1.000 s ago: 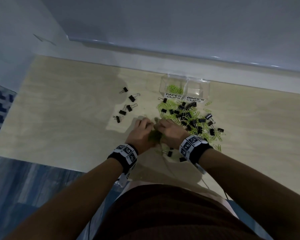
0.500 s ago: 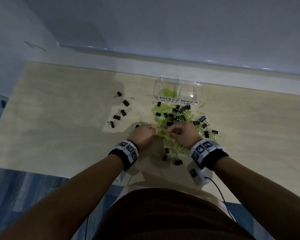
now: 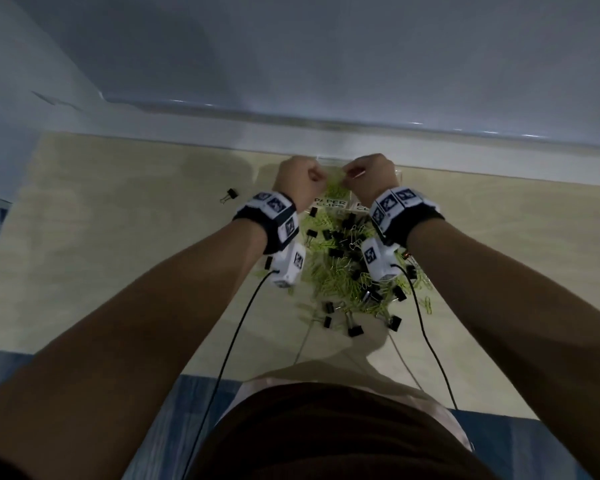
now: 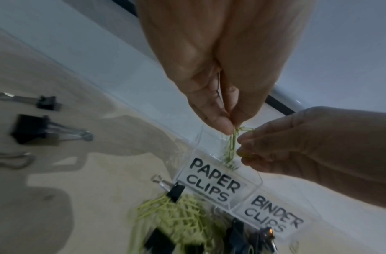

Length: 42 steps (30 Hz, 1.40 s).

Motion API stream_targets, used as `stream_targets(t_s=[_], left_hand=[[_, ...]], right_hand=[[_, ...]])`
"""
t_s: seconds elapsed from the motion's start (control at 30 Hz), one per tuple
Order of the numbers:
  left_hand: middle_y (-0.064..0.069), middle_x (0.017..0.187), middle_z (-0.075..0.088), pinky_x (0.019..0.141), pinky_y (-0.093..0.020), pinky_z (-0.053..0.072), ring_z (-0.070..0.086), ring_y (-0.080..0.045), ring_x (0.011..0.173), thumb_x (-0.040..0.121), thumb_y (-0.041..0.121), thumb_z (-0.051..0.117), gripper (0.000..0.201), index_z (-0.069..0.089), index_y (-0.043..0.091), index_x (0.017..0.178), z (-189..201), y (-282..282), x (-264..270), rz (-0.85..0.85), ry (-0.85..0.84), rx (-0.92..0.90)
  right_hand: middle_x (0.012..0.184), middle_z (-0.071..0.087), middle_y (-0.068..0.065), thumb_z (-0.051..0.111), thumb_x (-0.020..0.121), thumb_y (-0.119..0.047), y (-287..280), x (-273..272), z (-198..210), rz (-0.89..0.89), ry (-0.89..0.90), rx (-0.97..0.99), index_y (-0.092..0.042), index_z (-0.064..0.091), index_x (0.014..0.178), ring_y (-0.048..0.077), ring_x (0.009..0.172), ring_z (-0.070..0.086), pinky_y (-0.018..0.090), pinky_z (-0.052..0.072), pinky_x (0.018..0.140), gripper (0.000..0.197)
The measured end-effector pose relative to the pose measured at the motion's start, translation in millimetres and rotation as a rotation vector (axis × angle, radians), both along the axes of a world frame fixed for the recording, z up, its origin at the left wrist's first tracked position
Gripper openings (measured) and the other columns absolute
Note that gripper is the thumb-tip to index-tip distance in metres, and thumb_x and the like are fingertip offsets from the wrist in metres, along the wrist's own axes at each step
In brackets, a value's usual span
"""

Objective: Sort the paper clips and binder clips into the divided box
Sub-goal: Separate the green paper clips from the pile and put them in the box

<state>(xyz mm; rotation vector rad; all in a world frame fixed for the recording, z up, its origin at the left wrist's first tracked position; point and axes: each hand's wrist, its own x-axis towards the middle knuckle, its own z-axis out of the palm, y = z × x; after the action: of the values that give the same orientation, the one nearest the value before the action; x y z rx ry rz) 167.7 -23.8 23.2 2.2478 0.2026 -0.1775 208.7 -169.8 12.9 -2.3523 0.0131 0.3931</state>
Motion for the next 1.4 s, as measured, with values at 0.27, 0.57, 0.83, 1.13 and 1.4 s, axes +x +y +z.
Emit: stream_targets(t_s=[0.27,0.57,0.83,1.13,1.4], left_hand=[[-0.003,0.090,0.065,0.074,-0.023,0.045,0.057,-0.014,0.078,0.087,0.012,0.058,0.010,0.068,0.012,0.083,-23,-3,-8,-0.161,-0.054,0.250],[-0.010,0.106,0.058,0.079,-0.035,0.047,0.058,-0.029,0.090,0.083,0.016,0.062,0.012,0.066,0.010,0.092,-70,-4,-56,-0.287,0.079,0.384],[-0.010,0.103,0.056,0.081,-0.034,0.049,0.056,-0.025,0.089,0.080,0.014,0.059,0.019,0.060,0.010,0.099,-64,47,-69,-0.092,-0.020,0.294],[-0.007,0.114,0.058,0.095,-0.032,0.040,0.051,-0.023,0.108,0.084,0.016,0.065,0.031,0.062,0.010,0.114,-73,79,-116,-0.438,0.051,0.316],[-0.010,0.117,0.053,0.090,-0.042,0.047,0.048,-0.030,0.108,0.079,0.007,0.054,0.036,0.059,0.011,0.114,-70,86,-116,-0.287,0.029,0.462]], right_hand=[[0.092,0.065,-0.001,0.055,0.087,-0.007,-16,-60,-19,0.330,-0.180,-0.161,-0.012,0.068,0.087,0.013,0.079,0.061,0.020,0.053,0.074,0.015],[0.114,0.051,0.010,0.061,0.078,-0.002,-22,-103,-51,0.754,-0.139,-0.449,-0.016,0.063,0.115,0.030,0.107,0.047,0.044,0.051,0.084,0.040],[0.094,0.061,0.007,0.059,0.086,-0.011,-44,-110,-49,0.602,-0.237,-0.194,-0.008,0.066,0.090,0.026,0.084,0.058,0.033,0.051,0.072,0.008],[0.095,0.067,0.006,0.056,0.090,-0.018,-113,-110,-44,0.161,-0.219,-0.367,-0.013,0.066,0.103,0.019,0.081,0.053,0.043,0.048,0.085,0.017],[0.114,0.061,0.005,0.057,0.082,-0.002,-59,-102,-33,0.394,-0.288,-0.454,-0.017,0.064,0.112,0.028,0.105,0.054,0.050,0.043,0.094,0.034]])
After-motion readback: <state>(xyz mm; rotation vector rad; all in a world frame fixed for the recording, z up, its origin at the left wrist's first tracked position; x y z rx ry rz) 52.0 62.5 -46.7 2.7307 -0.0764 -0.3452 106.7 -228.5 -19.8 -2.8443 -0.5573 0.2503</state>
